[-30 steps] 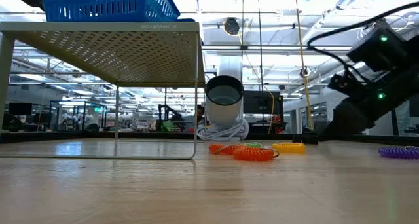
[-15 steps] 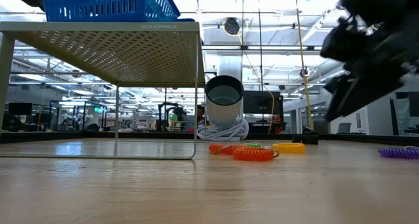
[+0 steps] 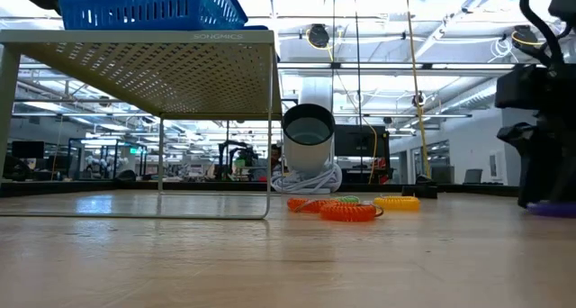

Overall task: Pick & Place Office Desk Supplies
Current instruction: Put the violet spring rubber band into the bottom blue bin on the shelf

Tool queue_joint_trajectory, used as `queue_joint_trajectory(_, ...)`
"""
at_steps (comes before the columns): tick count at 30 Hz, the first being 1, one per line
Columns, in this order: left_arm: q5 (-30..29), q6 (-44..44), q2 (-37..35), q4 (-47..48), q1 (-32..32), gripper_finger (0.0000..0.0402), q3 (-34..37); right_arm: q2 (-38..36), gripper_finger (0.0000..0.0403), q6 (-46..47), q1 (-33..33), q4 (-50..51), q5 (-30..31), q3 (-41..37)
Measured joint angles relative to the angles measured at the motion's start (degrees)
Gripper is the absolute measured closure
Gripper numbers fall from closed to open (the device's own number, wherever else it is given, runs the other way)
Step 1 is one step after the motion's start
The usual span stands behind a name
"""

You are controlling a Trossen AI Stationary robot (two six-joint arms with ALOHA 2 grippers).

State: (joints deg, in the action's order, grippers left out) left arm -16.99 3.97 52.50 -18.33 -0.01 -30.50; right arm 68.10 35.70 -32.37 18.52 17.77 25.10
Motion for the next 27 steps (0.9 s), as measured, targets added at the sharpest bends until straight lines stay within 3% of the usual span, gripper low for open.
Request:
queue_joint_trajectory(4,-0.1,1.2,0.0,0.0,0.0,0.0146,0.0,5.5,0.0225,-0.8,-0.5,0.5,0.0,0.3)
queue_joint_trajectory(7,-0.1,1.8,0.0,0.0,0.0,0.0146,0.0,8.1,0.0252,-0.9,-0.4,0.2,-0.2,0.2)
queue_joint_trajectory(14,-0.1,2.1,0.0,0.0,0.0,0.0146,0.0,8.2,0.0385,-1.8,1.0,-1.8,-0.5,0.1)
queue_joint_trajectory(19,-0.1,2.2,0.0,0.0,0.0,0.0146,0.0,5.7,0.0383,-6.9,2.7,-9.2,3.6,-0.3)
queue_joint_trajectory(23,0.0,2.8,0.0,-2.1,-0.2,0.0146,0.0,2.3,0.0398,-17.7,5.0,-19.1,15.0,-0.4)
queue_joint_trajectory(27,2.2,3.7,0.7,-7.4,-0.8,0.0146,-0.1,0.6,0.0396,-32.1,8.8,-34.0,16.5,-0.5)
